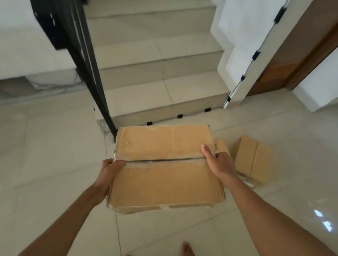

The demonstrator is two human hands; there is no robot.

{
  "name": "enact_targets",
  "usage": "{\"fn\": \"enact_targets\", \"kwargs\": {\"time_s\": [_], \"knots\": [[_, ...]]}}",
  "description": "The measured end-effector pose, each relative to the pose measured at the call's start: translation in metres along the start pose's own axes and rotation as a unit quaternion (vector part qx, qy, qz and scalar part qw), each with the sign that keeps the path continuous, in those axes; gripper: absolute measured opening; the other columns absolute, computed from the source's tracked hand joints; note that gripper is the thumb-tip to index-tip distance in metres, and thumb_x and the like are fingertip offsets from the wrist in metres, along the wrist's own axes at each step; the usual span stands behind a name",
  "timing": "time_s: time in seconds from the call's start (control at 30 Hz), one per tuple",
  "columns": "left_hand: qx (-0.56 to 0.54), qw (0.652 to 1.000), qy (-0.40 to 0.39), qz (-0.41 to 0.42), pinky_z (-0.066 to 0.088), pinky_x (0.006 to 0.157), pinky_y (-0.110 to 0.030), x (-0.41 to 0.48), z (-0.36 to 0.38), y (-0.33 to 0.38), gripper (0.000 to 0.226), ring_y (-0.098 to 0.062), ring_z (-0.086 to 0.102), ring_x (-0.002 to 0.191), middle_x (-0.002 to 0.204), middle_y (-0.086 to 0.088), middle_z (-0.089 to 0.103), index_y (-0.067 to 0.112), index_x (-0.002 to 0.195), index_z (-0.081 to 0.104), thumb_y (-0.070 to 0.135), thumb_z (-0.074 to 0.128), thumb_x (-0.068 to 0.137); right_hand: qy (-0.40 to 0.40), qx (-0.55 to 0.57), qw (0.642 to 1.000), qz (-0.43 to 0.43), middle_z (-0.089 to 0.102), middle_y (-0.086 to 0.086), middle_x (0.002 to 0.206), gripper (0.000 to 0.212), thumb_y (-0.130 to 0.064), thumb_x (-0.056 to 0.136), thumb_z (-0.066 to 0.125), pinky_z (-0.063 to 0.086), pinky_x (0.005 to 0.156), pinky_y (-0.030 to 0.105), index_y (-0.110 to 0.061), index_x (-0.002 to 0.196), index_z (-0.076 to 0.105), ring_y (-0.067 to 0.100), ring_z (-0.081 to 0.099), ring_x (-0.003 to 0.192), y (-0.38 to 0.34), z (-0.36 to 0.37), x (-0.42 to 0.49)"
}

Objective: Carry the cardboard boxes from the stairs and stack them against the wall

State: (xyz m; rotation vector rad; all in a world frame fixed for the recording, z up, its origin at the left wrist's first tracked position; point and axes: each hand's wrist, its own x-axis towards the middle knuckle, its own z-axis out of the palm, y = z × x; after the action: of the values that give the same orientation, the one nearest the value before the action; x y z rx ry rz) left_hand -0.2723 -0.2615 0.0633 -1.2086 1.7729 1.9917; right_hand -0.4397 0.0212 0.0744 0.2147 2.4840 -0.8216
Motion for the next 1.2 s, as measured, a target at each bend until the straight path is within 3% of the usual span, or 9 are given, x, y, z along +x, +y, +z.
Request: {"fn": "enact_targets", "kwargs": {"time_s": [0.13, 0.23, 0.37, 0.43, 0.53, 0.7, 0.87, 0.97, 1.2], "knots": [[0.009, 0.998, -0.039, 0.050, 0.058, 0.072, -0.046, -0.016, 0.001, 0.046, 0.100, -0.035, 0.061, 0.107, 0.125, -0.017, 0.054, 0.020, 0.128, 0.040, 0.072, 0.072, 0.049, 0.035, 0.022, 0.999, -0.012, 0.065, 0.018, 0.112, 0.087, -0.078, 0.082, 0.040, 0.048, 0.083, 0.037, 0.000, 0.113, 0.065, 0.033, 0.061, 0.102, -0.020, -0.059, -0.029], [-0.001, 0.994, -0.071, 0.079, 0.056, 0.067, -0.041, -0.051, 0.019, 0.092, 0.082, -0.035, 0.062, 0.101, 0.121, -0.022, 0.057, 0.014, 0.126, 0.044, 0.056, 0.068, 0.059, 0.050, 0.047, 0.998, -0.008, 0.065, 0.015, 0.099, 0.082, -0.079, 0.080, 0.040, 0.050, 0.079, 0.037, -0.002, 0.095, 0.065, 0.027, 0.061, 0.085, -0.027, -0.092, -0.047], [0.003, 0.991, -0.110, 0.075, 0.053, 0.068, -0.039, -0.079, 0.035, 0.131, 0.058, -0.035, 0.063, 0.092, 0.109, -0.021, 0.064, 0.013, 0.120, 0.054, 0.045, 0.064, 0.073, 0.062, 0.094, 0.994, 0.014, 0.057, 0.016, 0.127, 0.094, -0.080, 0.080, 0.038, 0.047, 0.089, 0.039, -0.003, 0.132, 0.052, 0.033, 0.057, 0.111, -0.033, -0.129, -0.076], [0.008, 0.989, -0.126, 0.075, 0.052, 0.069, -0.039, -0.091, 0.045, 0.144, 0.045, -0.034, 0.063, 0.092, 0.105, -0.017, 0.066, 0.016, 0.117, 0.056, 0.045, 0.059, 0.082, 0.080, 0.101, 0.991, 0.018, 0.054, 0.017, 0.132, 0.093, -0.079, 0.082, 0.035, 0.046, 0.096, 0.042, -0.004, 0.136, 0.048, 0.034, 0.055, 0.116, -0.033, -0.146, -0.093], [0.034, 0.985, -0.147, 0.084, 0.049, 0.064, -0.036, -0.109, 0.064, 0.155, 0.034, -0.031, 0.062, 0.084, 0.097, -0.015, 0.066, 0.017, 0.105, 0.058, 0.046, 0.052, 0.089, 0.120, 0.109, 0.986, 0.032, 0.055, 0.018, 0.129, 0.088, -0.074, 0.088, 0.029, 0.044, 0.091, 0.039, -0.002, 0.135, 0.047, 0.033, 0.056, 0.113, -0.025, -0.169, -0.116], [0.090, 0.968, -0.208, 0.105, 0.052, 0.063, -0.036, -0.133, 0.100, 0.167, 0.041, -0.032, 0.066, 0.088, 0.102, -0.016, 0.068, 0.018, 0.115, 0.057, 0.049, 0.054, 0.089, 0.158, 0.128, 0.979, 0.028, 0.058, 0.013, 0.110, 0.075, -0.066, 0.093, 0.029, 0.044, 0.082, 0.034, -0.003, 0.128, 0.050, 0.026, 0.056, 0.094, 0.011, -0.197, -0.156], [0.138, 0.943, -0.271, 0.137, 0.057, 0.076, -0.041, -0.155, 0.144, 0.165, 0.048, -0.032, 0.067, 0.098, 0.111, -0.013, 0.068, 0.015, 0.126, 0.052, 0.040, 0.063, 0.087, 0.238, 0.151, 0.959, 0.020, 0.058, 0.016, 0.127, 0.073, -0.064, 0.093, 0.035, 0.044, 0.093, 0.037, -0.003, 0.131, 0.049, 0.033, 0.056, 0.113, 0.074, -0.205, -0.190], [0.177, 0.932, -0.265, 0.174, 0.056, 0.082, -0.044, -0.172, 0.178, 0.155, 0.050, -0.031, 0.067, 0.097, 0.109, -0.012, 0.068, 0.015, 0.123, 0.054, 0.047, 0.062, 0.086, 0.257, 0.183, 0.948, 0.043, 0.055, 0.018, 0.132, 0.070, -0.059, 0.095, 0.037, 0.040, 0.092, 0.034, -0.002, 0.134, 0.047, 0.034, 0.054, 0.118, 0.110, -0.210, -0.214], [0.247, 0.895, -0.279, 0.246, 0.054, 0.088, -0.048, -0.235, 0.268, 0.110, 0.060, -0.029, 0.065, 0.098, 0.115, -0.011, 0.065, 0.019, 0.127, 0.054, 0.055, 0.063, 0.081, 0.308, 0.238, 0.916, 0.093, 0.058, 0.016, 0.126, 0.066, -0.059, 0.095, 0.038, 0.039, 0.079, 0.030, -0.003, 0.130, 0.047, 0.029, 0.057, 0.105, 0.213, -0.231, -0.287]]}}
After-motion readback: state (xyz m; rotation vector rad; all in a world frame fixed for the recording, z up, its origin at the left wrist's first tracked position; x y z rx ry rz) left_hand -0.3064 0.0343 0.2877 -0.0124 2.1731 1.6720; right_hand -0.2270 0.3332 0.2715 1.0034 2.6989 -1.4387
